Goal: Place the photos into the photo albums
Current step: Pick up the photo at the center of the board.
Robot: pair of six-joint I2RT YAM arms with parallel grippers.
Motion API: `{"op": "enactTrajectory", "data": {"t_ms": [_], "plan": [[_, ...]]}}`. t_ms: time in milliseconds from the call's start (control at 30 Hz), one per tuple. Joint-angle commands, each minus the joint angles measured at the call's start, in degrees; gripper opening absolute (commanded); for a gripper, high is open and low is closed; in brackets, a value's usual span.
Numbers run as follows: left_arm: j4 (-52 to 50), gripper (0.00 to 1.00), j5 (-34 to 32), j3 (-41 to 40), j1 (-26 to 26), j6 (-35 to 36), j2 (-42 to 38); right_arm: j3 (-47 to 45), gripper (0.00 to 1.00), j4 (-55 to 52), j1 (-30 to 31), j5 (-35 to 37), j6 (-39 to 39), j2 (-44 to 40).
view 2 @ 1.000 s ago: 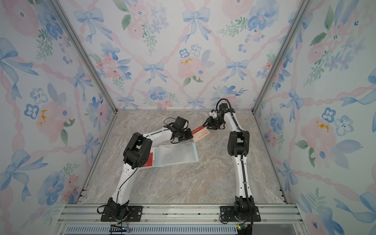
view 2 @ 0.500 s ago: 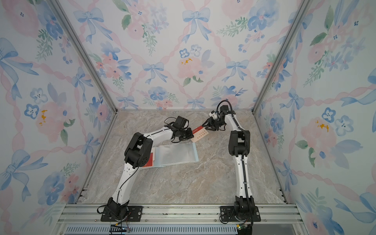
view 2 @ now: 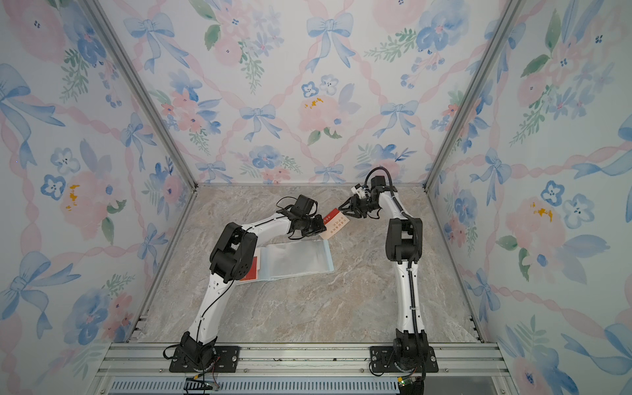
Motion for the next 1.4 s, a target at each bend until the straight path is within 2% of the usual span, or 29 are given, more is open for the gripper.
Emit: {"op": "enactTrajectory", "data": {"t_ms": [0,267,433,667,933,1167,1367], "plan": [[-1.5,0.17,-0.4,0.7,0.1,1.4,2.5,0.5,0.35,-2.1,0.2,-2.9,-0.7,-2.5],[-1.5,0.17,-0.3,0.8,0.0,1.3,2.8,2.6,0.33,-9.1,1.3,-1.0,-6.2,0.1],[-1.5,0.17,-0.4,0.2,-0.2,1.5,2.8,2.3,0.28,-10.0,1.7,-0.8,-7.4,0.6],[-1.5,0.17,-0.5,0.8,-0.2,1.4,3.0,4.9,0.13,-14.3,2.5,5.9,-10.5,0.8],[-1.5,0.17,-0.5,0.9,-0.2,1.3,2.4,3.1,0.00,-13.2,2.6,8.0,-10.2,0.3],[-1.5,0.17,-1.1,0.4,0.6,1.9,-0.4,-0.6,0.00,-9.3,1.9,7.4,-8.1,-3.6],[-1.4,0.23,-2.8,-0.9,3.0,3.1,-7.3,-6.7,0.00,-4.0,0.9,7.3,-5.7,-10.5]]}}
